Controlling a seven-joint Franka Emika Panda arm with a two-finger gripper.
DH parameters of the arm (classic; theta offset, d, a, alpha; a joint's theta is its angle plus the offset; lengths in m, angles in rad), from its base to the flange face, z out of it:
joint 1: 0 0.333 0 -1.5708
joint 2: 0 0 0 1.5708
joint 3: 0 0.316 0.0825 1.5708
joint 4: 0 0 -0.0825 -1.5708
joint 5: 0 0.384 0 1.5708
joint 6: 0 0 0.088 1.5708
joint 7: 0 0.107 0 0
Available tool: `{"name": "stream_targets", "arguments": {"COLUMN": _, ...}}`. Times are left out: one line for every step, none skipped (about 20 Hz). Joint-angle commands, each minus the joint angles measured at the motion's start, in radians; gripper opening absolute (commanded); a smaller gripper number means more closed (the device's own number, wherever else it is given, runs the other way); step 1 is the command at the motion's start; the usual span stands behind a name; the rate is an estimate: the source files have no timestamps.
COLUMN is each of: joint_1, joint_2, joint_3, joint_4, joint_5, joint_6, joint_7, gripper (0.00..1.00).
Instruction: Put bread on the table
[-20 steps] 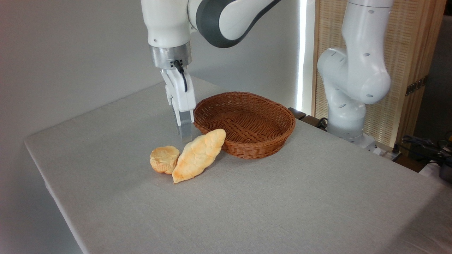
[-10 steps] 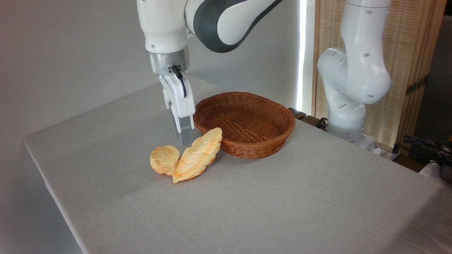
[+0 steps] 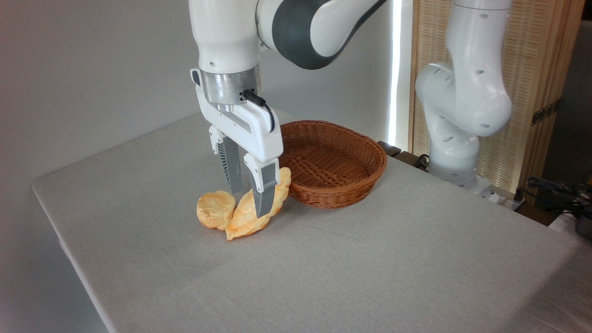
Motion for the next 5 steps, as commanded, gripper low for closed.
{"name": "stream_targets", "arguments": {"joint_1": -0.007, "joint_2": 0.009, "joint_3": 0.014, "joint_4": 0.018, "joint_5": 0.016, "joint_6": -0.006, "joint_7": -0.12, "gripper": 1.0}}
{"name": "stream_targets", "arguments": {"joint_1": -0.007, "joint_2": 0.009, "joint_3": 0.014, "joint_4": 0.021, "joint_5": 0.016, "joint_6": -0.007, "joint_7": -0.125, "gripper": 1.0}}
{"name": "stream_targets", "arguments": {"joint_1": -0.007, "joint_2": 0.009, "joint_3": 0.014, "joint_4": 0.024, "joint_5": 0.016, "joint_6": -0.007, "joint_7": -0.125, "gripper": 1.0}}
{"name": "stream_targets", "arguments": {"joint_1": -0.007, "joint_2": 0.015, "joint_3": 0.014, "joint_4": 0.024, "joint_5": 0.017, "joint_6": -0.006, "joint_7": -0.125, "gripper": 1.0}}
{"name": "stream_targets", "arguments": {"joint_1": -0.007, "joint_2": 0.028, "joint_3": 0.015, "joint_4": 0.024, "joint_5": 0.017, "joint_6": -0.007, "joint_7": -0.126, "gripper": 1.0}}
